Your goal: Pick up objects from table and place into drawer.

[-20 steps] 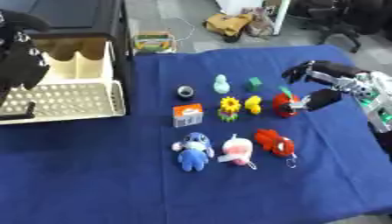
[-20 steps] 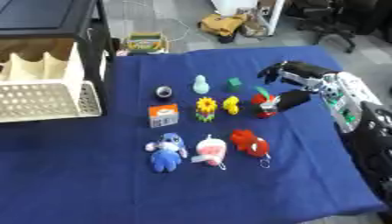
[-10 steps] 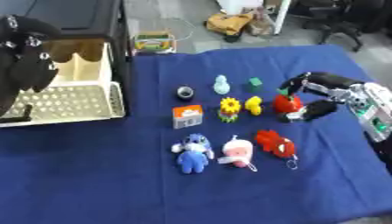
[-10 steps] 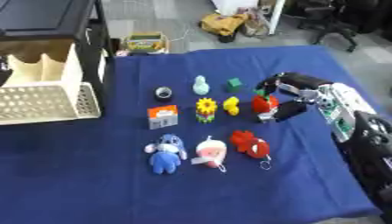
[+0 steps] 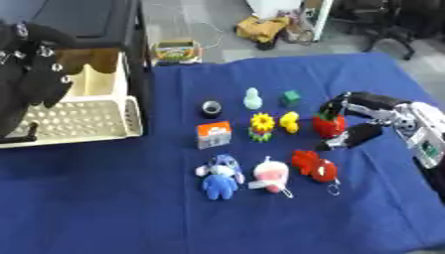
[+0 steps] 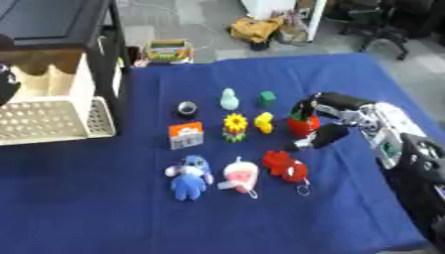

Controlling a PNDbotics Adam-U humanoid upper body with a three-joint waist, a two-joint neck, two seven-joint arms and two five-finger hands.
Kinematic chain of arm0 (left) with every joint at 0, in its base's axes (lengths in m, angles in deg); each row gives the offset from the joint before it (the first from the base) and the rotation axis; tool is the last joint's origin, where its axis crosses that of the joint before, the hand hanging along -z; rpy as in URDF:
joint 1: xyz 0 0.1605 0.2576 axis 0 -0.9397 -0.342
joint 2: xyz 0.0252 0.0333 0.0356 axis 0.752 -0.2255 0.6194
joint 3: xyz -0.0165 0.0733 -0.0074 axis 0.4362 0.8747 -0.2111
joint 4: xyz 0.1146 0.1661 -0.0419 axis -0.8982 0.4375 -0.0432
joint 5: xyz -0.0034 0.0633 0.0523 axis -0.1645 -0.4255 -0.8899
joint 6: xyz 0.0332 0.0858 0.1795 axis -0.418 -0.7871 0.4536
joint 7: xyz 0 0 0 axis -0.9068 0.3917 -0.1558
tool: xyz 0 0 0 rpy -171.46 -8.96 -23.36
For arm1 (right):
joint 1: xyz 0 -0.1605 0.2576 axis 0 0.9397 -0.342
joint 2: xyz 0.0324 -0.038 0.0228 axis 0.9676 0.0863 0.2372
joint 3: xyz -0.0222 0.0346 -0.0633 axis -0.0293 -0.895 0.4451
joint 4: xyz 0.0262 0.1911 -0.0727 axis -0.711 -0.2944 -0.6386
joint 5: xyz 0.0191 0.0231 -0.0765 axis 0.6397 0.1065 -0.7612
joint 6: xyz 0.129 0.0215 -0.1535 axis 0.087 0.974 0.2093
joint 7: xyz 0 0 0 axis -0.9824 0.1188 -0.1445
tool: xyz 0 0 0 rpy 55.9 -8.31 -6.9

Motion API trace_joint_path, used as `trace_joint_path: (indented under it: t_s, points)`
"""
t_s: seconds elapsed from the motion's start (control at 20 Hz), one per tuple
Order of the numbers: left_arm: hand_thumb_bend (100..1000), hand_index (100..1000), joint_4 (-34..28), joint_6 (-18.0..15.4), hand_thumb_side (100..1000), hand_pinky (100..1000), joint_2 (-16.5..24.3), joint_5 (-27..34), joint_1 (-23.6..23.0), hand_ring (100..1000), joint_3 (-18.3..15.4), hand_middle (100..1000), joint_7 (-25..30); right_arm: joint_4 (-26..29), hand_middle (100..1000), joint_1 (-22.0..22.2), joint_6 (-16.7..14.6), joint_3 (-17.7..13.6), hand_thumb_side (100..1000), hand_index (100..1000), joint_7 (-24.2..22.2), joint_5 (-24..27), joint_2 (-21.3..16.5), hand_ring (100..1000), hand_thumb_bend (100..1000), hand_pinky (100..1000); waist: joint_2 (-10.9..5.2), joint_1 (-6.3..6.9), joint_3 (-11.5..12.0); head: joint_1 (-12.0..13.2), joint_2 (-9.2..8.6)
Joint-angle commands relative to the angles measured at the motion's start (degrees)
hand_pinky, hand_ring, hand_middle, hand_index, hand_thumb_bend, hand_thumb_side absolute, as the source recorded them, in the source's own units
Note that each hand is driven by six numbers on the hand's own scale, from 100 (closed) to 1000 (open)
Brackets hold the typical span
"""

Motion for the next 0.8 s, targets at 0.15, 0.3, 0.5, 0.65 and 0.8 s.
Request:
trace_joint_path:
  t_s: [0.15,0.3,0.5,0.65,0.8]
  points:
    - [168,702,-0.70,-0.02,1000,100,0.48,-0.52,0.54,100,-0.26,100,0.11,0.63,637,-1.72,0.62,-0.16,746,867,0.41,0.36,-1.44,764,647,714,-0.60,-0.02,-0.20,0.08,-0.68]
    - [167,701,-0.70,0.06,1000,100,0.43,-0.61,0.59,100,-0.18,100,0.23,0.46,642,-1.95,0.64,-0.31,749,870,1.25,-0.32,-1.34,766,650,715,-0.60,-0.06,-0.19,0.10,-0.76]
    - [166,699,-0.70,0.18,1000,100,0.33,-0.69,0.57,100,-0.11,100,0.38,0.72,669,-2.62,1.01,-0.90,780,891,3.45,-0.95,-1.51,774,662,724,-0.67,-0.09,-0.15,-0.01,-1.05]
    - [166,698,-0.70,0.29,1000,100,0.25,-0.81,0.56,100,-0.03,100,0.57,1.52,685,-3.53,1.36,-1.43,810,889,6.44,-2.39,-1.37,782,667,731,-0.69,-0.13,-0.15,-0.21,-1.21]
    - [166,698,-0.70,0.37,1000,100,0.22,-0.91,0.58,100,-0.01,100,0.70,1.91,693,-4.58,1.49,-1.88,833,884,9.40,-4.47,-1.24,783,667,733,-0.67,-0.18,-0.17,-0.33,-1.32]
